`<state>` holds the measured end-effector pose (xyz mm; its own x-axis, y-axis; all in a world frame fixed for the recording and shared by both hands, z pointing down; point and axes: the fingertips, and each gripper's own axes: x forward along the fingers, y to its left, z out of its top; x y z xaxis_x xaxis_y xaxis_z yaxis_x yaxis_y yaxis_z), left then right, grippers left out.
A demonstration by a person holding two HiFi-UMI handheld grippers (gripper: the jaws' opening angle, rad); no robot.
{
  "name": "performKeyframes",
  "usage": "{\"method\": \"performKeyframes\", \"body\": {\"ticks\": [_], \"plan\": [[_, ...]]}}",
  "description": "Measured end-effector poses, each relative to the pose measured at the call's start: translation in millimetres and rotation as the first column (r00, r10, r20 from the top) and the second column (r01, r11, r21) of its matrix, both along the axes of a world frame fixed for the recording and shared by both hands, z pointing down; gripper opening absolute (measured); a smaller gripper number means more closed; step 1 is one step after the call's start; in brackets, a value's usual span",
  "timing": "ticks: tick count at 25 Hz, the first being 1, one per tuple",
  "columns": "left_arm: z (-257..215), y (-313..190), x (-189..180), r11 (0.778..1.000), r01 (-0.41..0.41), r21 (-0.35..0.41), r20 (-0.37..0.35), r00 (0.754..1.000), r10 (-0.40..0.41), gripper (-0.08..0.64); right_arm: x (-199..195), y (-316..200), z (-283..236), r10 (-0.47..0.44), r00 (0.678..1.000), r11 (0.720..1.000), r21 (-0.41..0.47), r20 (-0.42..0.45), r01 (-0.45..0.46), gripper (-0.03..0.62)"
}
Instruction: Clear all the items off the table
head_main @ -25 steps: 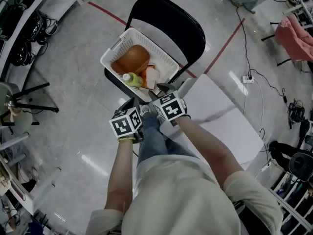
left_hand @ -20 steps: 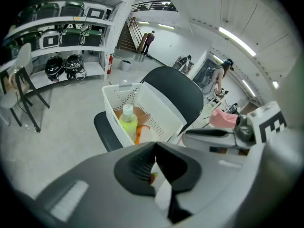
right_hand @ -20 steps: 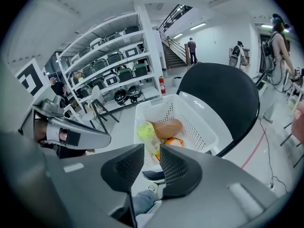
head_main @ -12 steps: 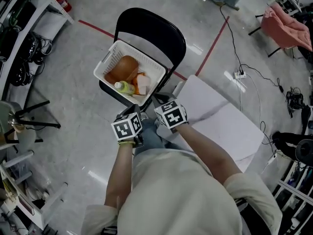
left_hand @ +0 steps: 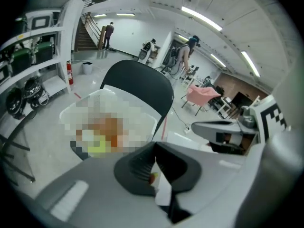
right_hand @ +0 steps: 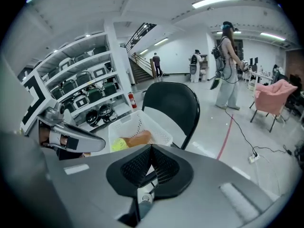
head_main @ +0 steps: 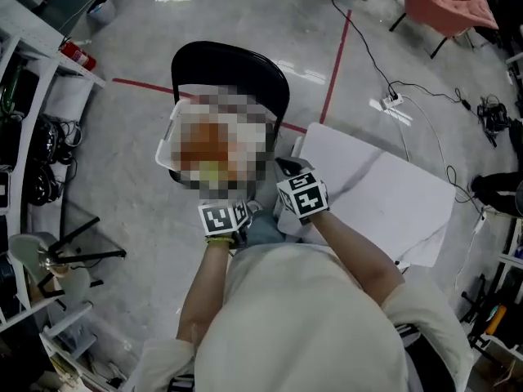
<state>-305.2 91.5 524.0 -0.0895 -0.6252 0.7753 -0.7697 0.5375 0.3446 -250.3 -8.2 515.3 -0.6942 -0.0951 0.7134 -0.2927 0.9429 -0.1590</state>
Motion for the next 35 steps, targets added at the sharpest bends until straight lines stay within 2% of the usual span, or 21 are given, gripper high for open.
{"method": "performKeyframes", "body": {"ticks": [5,11,14,20,24,32,35], "plan": [[-5,-20,-2,0.989,-0.146,-0.01,0.011,0.989,0.146,0.008,16,-23,-9,0.148,0.989,0.989,-0.002,0.019,-0.148,-0.002],[-6,-38,9,0.954,-0.3,-0.01,0.028,0.953,0.301,0.009,54,-37,-9,0.331,0.943,0.944,-0.023,0.028,-0.331,-0.002],[-7,-43,14,0.947,-0.321,0.001,0.031,0.947,0.321,0.009,73,-35,-10,0.377,0.925,0.926,-0.018,0.038,-0.377,-0.002],[-12,-42,50,0.929,-0.37,0.032,0.043,0.929,0.368,0.009,116,-25,-21,0.438,0.895,0.898,0.003,0.079,-0.44,-0.002],[-14,-20,80,0.916,-0.398,0.039,0.044,0.917,0.397,0.009,147,-6,-29,0.474,0.875,0.878,0.017,0.099,-0.478,-0.002],[-26,33,143,0.88,-0.471,0.061,0.058,0.882,0.468,0.009,218,45,-50,0.562,0.818,0.82,0.047,0.126,-0.57,-0.002],[-34,51,166,0.867,-0.492,0.078,0.067,0.87,0.488,0.009,240,71,-60,0.572,0.808,0.81,0.058,0.141,-0.583,-0.002]]}}
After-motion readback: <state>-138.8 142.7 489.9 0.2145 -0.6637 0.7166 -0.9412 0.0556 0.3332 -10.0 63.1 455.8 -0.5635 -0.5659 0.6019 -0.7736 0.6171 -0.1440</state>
